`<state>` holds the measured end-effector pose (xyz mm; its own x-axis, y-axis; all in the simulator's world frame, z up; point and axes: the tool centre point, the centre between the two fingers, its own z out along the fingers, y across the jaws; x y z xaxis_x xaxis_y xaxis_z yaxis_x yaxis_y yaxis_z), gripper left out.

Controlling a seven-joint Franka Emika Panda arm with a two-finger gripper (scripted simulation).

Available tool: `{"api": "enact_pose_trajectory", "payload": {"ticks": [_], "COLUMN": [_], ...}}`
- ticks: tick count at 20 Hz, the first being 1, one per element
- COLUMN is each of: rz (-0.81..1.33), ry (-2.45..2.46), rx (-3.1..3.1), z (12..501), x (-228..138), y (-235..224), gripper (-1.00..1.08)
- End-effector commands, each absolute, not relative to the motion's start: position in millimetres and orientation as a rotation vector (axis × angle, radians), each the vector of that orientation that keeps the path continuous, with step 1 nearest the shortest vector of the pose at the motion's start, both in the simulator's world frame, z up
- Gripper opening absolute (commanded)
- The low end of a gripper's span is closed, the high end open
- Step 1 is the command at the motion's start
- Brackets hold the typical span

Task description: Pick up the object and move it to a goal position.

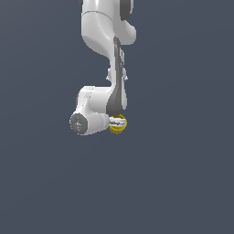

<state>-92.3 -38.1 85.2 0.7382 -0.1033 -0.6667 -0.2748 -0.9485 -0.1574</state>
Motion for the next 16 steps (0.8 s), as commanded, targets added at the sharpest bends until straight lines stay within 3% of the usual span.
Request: {"api": "enact_pose_trajectory", "payload": {"ticks": [1, 16], "rz": [1.009, 1.01], "ry": [0.3, 0.302], "rx": [-2.696, -2.696], "z": [96, 175], "x": [-89, -66], "y": [-49, -138], "gripper": [-1.0, -1.0]}}
